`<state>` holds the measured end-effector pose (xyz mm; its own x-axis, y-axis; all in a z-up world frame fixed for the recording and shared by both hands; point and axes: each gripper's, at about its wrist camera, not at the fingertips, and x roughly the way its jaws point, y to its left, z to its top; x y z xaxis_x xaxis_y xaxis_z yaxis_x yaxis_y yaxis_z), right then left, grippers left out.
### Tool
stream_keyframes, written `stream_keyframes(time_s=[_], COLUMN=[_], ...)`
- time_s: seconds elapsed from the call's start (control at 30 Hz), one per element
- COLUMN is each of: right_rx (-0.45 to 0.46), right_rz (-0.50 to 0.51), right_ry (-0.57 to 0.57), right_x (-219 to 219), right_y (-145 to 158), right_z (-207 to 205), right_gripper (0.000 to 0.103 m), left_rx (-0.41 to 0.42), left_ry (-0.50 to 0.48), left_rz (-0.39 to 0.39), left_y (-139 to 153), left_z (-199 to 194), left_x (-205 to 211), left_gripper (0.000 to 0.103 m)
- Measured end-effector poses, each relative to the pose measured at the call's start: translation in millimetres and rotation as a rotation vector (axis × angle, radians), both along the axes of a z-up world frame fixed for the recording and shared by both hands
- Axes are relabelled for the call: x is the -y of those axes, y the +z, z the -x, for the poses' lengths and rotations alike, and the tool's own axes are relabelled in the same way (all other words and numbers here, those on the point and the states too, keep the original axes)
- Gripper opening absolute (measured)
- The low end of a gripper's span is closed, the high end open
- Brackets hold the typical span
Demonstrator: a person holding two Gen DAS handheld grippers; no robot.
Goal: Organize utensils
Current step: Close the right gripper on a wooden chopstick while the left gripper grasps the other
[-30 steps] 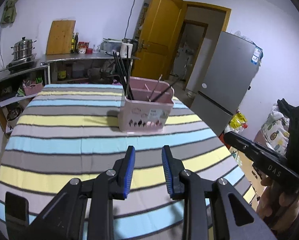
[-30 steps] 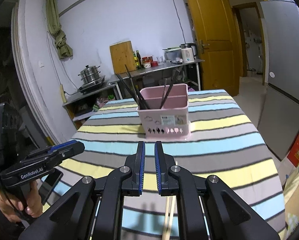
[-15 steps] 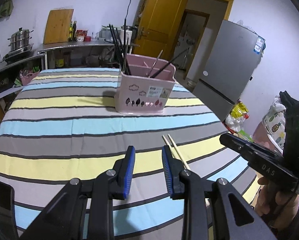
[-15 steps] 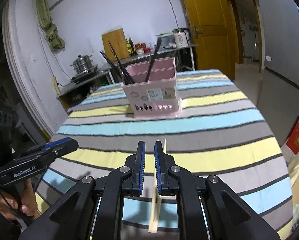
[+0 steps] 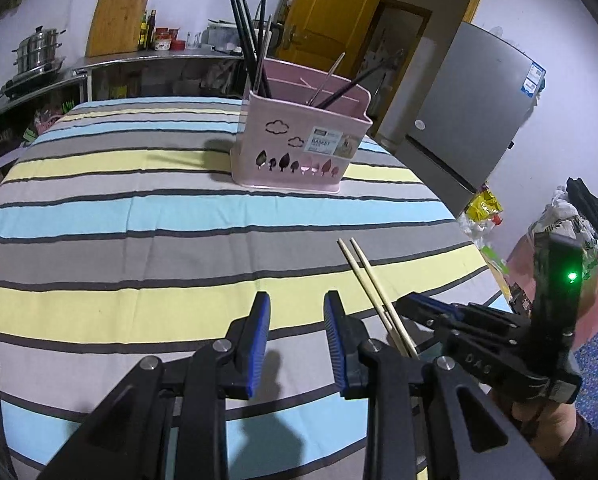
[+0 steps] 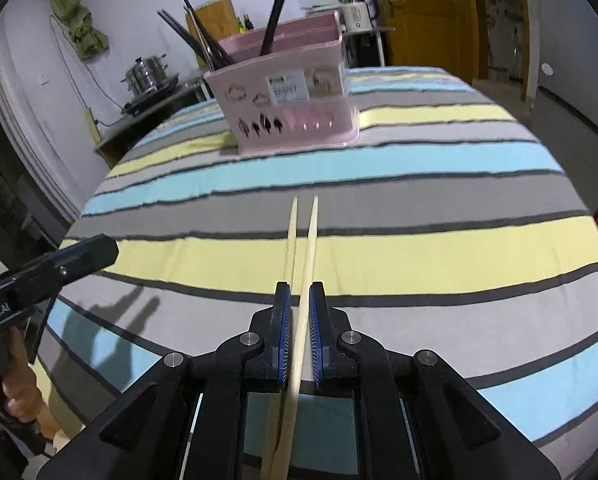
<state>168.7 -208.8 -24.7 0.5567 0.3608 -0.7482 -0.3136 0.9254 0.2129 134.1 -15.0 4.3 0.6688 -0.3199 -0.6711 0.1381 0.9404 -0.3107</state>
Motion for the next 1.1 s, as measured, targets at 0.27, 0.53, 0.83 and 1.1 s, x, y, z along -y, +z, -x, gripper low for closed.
stream_keyframes(time_s=[0.27,0.53,0.83,1.1], right_rx=[-0.025,-0.04,-0.04,-0.055], right_rz=[0.038,0.067,0.038,0.0], right_ry=[0.01,0.058,-0.037,-0.134], right_x=[-1,-5,30,68], right_y=[-10,-10,-9,-6], right_z=[-2,0,-1,5], right_gripper=[0.009,0.009,0.006,0.006], left_rx=[-0.029,-0.068,-0.105,-0.155], left_ry=[-0.015,-0.038,-0.055,-0.082], left_rz=[0.003,0.016,0.021,-0.008], left_y=[-5,-14,-20,-32], left_z=[-8,-19,-34,-63], left_x=[5,20,35,72], left_gripper=[0.029,0.029,0.029,0.029])
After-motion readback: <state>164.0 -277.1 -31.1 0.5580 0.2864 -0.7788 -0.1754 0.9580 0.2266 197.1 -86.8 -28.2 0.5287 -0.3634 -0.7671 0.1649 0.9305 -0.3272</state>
